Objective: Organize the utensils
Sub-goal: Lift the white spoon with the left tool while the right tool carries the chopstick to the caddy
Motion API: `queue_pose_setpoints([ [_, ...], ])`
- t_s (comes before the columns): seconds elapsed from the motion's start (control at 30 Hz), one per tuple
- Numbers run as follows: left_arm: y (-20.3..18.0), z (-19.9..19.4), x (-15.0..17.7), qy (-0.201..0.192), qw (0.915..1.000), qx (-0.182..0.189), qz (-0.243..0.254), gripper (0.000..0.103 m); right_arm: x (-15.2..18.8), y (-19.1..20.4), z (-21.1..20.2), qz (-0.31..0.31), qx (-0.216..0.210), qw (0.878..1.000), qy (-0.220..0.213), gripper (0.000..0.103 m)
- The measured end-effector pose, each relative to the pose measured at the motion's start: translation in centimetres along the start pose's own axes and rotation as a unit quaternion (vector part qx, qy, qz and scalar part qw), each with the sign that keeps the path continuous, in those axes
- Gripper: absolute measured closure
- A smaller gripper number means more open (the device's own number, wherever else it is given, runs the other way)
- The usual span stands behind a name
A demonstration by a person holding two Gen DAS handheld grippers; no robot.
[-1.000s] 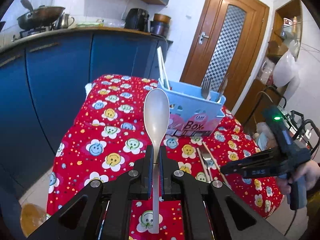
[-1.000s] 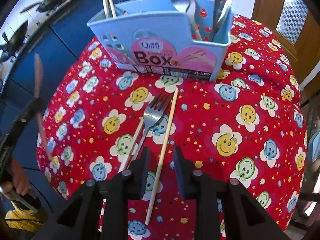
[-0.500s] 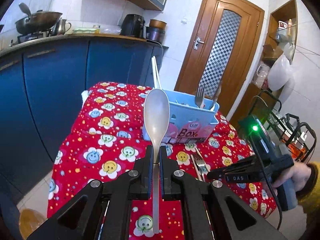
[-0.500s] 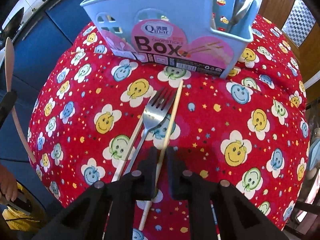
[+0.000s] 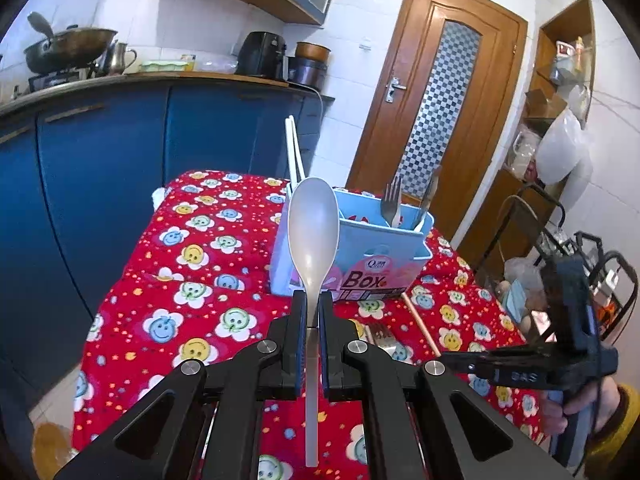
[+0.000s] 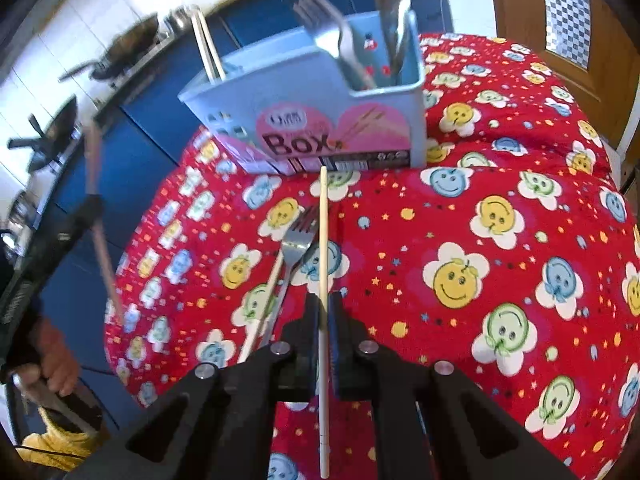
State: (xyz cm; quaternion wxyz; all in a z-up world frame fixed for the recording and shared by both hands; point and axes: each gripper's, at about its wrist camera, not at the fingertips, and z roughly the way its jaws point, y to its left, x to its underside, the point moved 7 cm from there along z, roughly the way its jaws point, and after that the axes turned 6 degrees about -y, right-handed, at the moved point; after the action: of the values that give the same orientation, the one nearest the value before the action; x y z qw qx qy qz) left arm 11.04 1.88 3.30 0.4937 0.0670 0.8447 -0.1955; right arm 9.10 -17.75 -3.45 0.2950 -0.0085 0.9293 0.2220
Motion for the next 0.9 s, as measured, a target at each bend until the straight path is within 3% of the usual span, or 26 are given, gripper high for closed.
queue_pose_setpoints([
  [0.4, -1.6, 1.2, -3.5, -0.050, 0.9987, -0.002, -0.013, 0.098, -2.3, 0.4, -4.7, -0.010, -0.034, 0.991, -0.127, 0.097],
  [0.9, -4.5, 5.8, -11.2, -0.134, 0.9908, -0.019, 0.002, 0.098, -5.7, -0.6, -6.5, -0.027, -0.048, 0.978, -0.201, 0.097],
])
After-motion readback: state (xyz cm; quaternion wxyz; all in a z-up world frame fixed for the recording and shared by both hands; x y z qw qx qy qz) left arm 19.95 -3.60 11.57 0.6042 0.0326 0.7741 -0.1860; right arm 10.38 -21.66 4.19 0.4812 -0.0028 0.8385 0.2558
